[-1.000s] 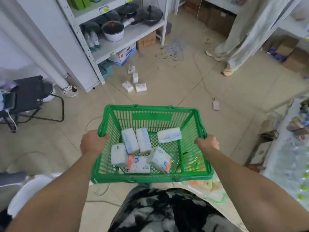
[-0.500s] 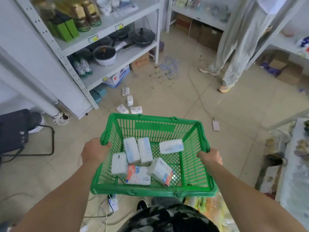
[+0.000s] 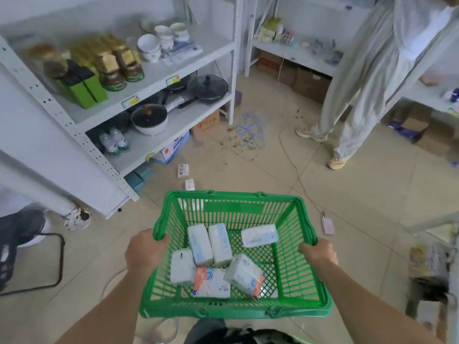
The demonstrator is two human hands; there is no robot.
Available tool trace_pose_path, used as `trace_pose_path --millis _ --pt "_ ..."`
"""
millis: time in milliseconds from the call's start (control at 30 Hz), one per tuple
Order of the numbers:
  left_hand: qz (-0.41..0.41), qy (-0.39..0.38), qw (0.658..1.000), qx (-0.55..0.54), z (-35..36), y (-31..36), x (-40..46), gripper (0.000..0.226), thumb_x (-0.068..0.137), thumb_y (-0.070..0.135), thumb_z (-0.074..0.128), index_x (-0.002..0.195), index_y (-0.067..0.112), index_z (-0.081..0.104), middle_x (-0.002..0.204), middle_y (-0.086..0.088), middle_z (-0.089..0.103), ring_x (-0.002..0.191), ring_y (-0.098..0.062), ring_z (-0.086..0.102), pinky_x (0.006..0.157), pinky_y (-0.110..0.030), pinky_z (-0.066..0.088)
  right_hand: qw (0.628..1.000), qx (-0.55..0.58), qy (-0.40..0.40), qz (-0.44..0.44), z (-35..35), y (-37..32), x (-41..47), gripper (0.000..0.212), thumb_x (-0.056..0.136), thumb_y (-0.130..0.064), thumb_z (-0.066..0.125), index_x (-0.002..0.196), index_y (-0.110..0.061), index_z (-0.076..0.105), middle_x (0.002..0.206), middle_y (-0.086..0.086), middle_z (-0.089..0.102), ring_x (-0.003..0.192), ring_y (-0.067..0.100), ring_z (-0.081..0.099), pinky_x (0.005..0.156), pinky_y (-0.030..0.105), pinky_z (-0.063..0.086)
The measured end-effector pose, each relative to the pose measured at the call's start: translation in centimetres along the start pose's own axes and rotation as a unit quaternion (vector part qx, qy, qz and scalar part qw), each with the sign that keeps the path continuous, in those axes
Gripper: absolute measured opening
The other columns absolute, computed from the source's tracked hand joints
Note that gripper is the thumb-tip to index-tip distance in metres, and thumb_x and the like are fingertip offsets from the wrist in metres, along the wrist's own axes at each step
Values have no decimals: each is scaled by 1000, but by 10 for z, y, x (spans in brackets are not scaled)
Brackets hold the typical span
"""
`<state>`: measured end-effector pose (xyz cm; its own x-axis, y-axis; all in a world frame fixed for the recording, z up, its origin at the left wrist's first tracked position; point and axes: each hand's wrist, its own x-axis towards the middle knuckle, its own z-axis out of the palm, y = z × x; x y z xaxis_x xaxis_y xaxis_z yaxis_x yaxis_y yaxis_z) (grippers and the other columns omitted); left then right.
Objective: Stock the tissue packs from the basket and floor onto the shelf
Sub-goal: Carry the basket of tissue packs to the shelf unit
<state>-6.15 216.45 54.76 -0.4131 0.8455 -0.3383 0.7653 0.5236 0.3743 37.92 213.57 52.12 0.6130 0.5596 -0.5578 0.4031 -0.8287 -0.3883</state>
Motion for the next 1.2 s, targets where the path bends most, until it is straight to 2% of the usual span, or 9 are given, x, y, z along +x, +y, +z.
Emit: trace_pose_path --millis 167,267,333,533,733,867,967,1067,1200 --pt "21 -14 1000 6 -6 47 68 39 90 46 73 64 18 64 53 -1 64 46 -20 63 47 -22 45 1000 11 16 11 -3 -53 32 18 83 -25 76 77 -17 61 69 7 64 61 20 58 49 23 36" --pt "33 -16 999 20 -12 82 107 38 91 49 73 69 18 68 59 -4 67 52 -21 64 49 -25 47 999 20 19 18 -10 -81 54 21 84 -25 77 76 -16 59 69 6 61 60 20 56 48 23 34" --pt "51 -8 998 33 -12 108 130 37 90 49 73 71 18 68 62 -5 67 57 -24 65 53 -27 48 999 25 15 20 -16 -97 73 21 85 -25 78 78 -16 60 70 6 61 61 19 56 49 23 35" --pt "77 7 996 44 -5 185 195 44 87 50 75 63 14 64 56 -4 62 51 -19 59 47 -24 36 999 52 11 11 -42 -154 146 28 82 -19 81 73 -20 55 69 7 62 62 23 59 56 29 45" --pt "60 22 998 27 -7 230 246 49 88 49 72 58 13 58 51 -2 58 49 -21 58 48 -26 39 999 42 -17 -16 -58 -222 211 17 80 -21 82 81 -17 65 74 9 69 68 26 65 62 30 51" --pt "38 37 998 24 -8 252 279 53 87 48 72 51 16 50 44 4 49 41 -18 52 45 -22 36 998 28 -29 -40 -61 -276 253 18 80 -22 82 82 -18 65 75 7 67 65 20 62 57 28 48" --pt "27 42 998 23 -2 267 310 53 87 48 73 51 17 49 44 3 49 40 -16 52 44 -21 35 998 13 -35 -46 -58 -314 285 19 78 -23 83 87 -15 67 78 9 69 72 26 67 67 34 58" --pt "2 39 999 9 0 286 341 51 85 46 74 50 17 51 45 4 51 42 -16 53 45 -22 35 998 -13 -42 -55 -58 -352 317 26 77 -24 84 96 -12 71 89 14 74 86 35 72 80 43 63" --pt "-19 31 999 -8 4 310 376 49 86 49 70 52 20 48 49 2 52 49 -21 57 50 -27 43 996 -34 -42 -69 -62 -396 355 28 77 -25 84 98 -11 72 90 15 74 87 36 72 78 42 63"
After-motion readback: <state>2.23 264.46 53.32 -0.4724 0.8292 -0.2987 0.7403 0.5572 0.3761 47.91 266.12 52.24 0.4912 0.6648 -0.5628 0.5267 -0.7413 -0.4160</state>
